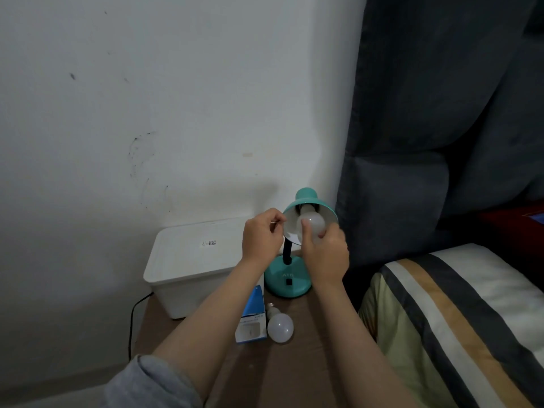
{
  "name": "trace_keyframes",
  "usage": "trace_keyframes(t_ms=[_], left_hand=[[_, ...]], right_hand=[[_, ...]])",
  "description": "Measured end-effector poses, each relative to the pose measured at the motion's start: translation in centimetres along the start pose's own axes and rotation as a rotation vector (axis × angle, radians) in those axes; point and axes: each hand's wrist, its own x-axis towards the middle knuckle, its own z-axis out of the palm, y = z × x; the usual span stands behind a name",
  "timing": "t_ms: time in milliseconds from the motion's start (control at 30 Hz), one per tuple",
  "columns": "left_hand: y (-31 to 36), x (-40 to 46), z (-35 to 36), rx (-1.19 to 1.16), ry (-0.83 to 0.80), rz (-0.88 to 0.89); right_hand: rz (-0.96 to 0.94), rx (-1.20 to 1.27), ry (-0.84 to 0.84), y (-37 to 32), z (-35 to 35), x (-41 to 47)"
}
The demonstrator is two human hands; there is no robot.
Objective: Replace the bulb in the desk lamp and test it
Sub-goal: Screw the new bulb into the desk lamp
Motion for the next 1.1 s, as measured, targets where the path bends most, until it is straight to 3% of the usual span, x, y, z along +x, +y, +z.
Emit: trace_keyframes(t_ms=[100,200,500,733,900,1100], left_hand=[[0.1,-0.1,0.2,0.000,-0.003,-0.003],[0.1,0.0,0.0,0.005,0.012,-0.009],[0.1,-0.1,0.0,0.017,0.002,0.016],[0.1,-0.1,0.0,0.016,0.001,0.013],[0.0,-0.1,0.0,0.023,0.008,0.013],[0.0,-0.1,0.0,0.018,0.000,0.027]], right_hand=[[-0.172,0.109,0.046,0.4,0.5,-0.4],[-0.214,0.118,-0.025,0.7,0.8,-0.6],[-0.060,0.154,0.030,0.4,0.7,-0.1],[-0.182,0.261,0.001,0.6,1.5,-1.3],[-0.100,0.202,0.013,0.3,1.1,-0.8],[-0.140,0.214,0.007,0.3,1.2,-1.0]])
